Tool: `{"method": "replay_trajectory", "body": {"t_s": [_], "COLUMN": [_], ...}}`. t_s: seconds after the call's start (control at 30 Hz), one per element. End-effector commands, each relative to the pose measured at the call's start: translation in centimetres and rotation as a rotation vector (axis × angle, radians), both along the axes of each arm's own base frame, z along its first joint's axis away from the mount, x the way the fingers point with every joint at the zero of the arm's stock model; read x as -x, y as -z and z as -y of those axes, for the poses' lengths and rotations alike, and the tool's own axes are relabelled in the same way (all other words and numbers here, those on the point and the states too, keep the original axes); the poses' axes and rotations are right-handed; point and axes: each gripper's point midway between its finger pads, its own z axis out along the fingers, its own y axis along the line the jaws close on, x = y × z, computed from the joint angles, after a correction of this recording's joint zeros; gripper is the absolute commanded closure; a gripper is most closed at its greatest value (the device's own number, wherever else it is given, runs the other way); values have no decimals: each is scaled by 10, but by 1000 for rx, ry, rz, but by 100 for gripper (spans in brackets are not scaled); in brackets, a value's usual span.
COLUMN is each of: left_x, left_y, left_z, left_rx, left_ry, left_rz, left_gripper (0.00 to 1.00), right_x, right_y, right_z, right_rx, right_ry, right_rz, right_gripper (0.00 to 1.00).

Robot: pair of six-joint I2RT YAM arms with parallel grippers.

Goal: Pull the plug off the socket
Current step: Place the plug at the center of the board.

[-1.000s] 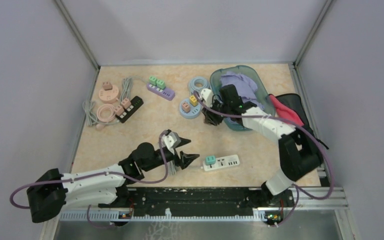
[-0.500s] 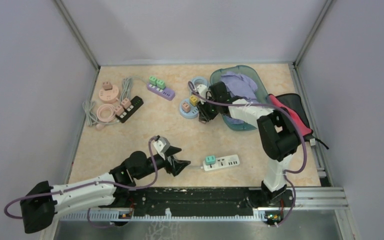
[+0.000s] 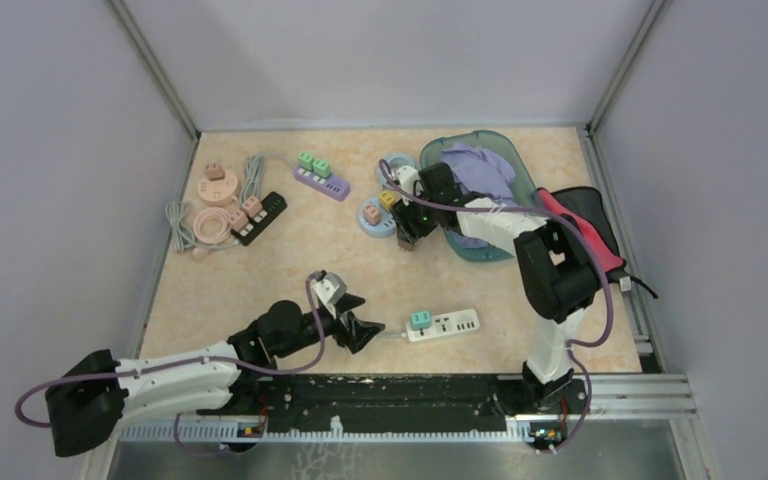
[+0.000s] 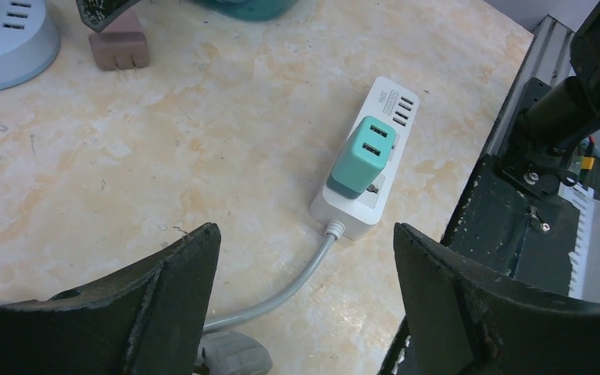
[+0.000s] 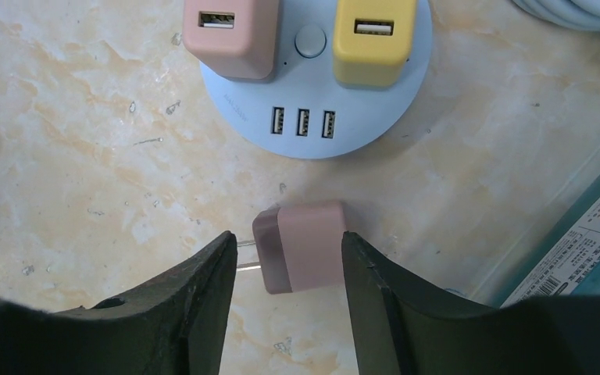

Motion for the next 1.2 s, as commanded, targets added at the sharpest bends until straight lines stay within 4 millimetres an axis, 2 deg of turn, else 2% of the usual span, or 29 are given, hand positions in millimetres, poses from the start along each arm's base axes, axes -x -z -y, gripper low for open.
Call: {"method": "replay_trajectory", "body": {"t_s": [0.0, 0.2, 0.4, 0.5, 0.73, 0.87, 0.97, 1.1, 1.17], "left_x": [-10, 0, 13, 16, 26, 21, 17, 15, 16], "left_y": [-21, -29, -47, -54, -58, -55, -58, -65, -68], "left_z": [5, 14, 18, 17, 18, 13, 11, 12, 15], "left_rx": [33, 83, 161, 209, 224, 244, 255, 234, 215], "left_ry": [-20, 43, 113, 121, 154, 103, 78, 90, 119], "left_rz": [71, 55, 68, 65, -5, -39, -24, 42, 83], "left_gripper": [12, 11, 12, 12, 11, 8, 0, 0, 0], "right_x": [-12, 2, 38, 50, 58, 72, 88, 111, 121], "right_y": [-24, -61, -94, -107, -142, -163, -168, -168, -166], "right_z": [-8, -12, -16, -12, 15, 33, 46, 63, 68], "right_rx": [-47, -106, -193, -238, -341, -393, -403, -388, -398], "right_ry": [14, -72, -247, -298, -326, -341, -349, -372, -399], "right_rz": [60, 104, 119, 123, 158, 231, 308, 443, 432], "right_gripper": [47, 48, 48, 48, 48, 49, 48, 43, 42]}}
